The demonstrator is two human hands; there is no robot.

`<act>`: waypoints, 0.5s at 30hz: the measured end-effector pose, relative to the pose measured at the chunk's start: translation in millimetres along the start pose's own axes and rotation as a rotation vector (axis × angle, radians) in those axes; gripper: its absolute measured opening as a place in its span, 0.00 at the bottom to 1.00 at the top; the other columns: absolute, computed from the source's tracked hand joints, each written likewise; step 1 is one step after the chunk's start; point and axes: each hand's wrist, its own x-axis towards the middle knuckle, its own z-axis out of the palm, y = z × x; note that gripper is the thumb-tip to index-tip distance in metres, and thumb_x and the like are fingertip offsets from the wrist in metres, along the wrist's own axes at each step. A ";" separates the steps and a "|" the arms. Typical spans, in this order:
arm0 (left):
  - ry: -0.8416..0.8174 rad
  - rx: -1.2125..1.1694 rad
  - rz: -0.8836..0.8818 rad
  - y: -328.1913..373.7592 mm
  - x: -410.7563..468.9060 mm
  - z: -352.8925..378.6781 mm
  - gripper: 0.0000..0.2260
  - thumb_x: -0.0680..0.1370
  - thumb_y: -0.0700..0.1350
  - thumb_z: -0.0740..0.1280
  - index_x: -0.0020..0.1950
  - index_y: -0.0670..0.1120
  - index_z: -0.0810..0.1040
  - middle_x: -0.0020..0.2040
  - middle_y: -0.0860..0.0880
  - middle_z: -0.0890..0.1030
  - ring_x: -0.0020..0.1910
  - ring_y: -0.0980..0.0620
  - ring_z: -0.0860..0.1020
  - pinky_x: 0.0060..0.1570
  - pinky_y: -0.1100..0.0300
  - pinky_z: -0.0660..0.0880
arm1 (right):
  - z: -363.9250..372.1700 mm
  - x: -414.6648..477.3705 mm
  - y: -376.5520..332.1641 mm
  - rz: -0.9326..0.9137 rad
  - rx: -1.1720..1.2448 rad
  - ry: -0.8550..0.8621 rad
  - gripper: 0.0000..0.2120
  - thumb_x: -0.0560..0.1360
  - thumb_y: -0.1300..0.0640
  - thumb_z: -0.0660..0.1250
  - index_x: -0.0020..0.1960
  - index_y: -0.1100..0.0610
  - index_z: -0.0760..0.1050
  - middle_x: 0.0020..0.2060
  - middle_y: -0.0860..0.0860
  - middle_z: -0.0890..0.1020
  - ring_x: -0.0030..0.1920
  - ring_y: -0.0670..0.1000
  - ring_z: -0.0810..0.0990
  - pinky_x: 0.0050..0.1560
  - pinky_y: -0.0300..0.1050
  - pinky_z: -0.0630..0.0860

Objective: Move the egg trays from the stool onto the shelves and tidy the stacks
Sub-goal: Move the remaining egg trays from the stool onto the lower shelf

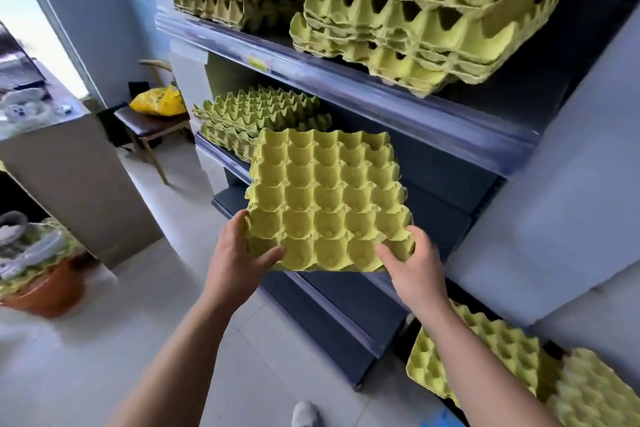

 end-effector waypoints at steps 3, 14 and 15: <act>-0.006 0.005 0.018 -12.9 54.7 -10.2 0.39 0.68 0.52 0.78 0.75 0.50 0.63 0.68 0.51 0.72 0.64 0.51 0.72 0.61 0.57 0.70 | 28.3 36.9 -22.5 -0.025 0.032 -0.016 0.30 0.75 0.48 0.68 0.72 0.53 0.61 0.66 0.52 0.67 0.51 0.44 0.67 0.51 0.38 0.64; -0.019 -0.030 0.017 -52.5 223.8 -51.6 0.39 0.68 0.58 0.76 0.75 0.54 0.63 0.67 0.51 0.75 0.63 0.52 0.75 0.64 0.48 0.72 | 129.6 152.1 -99.8 -0.050 0.018 -0.017 0.33 0.74 0.47 0.68 0.73 0.53 0.59 0.64 0.54 0.68 0.57 0.50 0.70 0.54 0.44 0.69; -0.032 -0.038 0.021 -56.8 236.8 -55.2 0.39 0.68 0.59 0.75 0.75 0.54 0.63 0.67 0.51 0.74 0.64 0.52 0.74 0.65 0.48 0.71 | 137.7 159.0 -105.5 -0.047 0.016 -0.021 0.34 0.73 0.46 0.69 0.73 0.53 0.59 0.64 0.54 0.68 0.57 0.50 0.69 0.54 0.43 0.68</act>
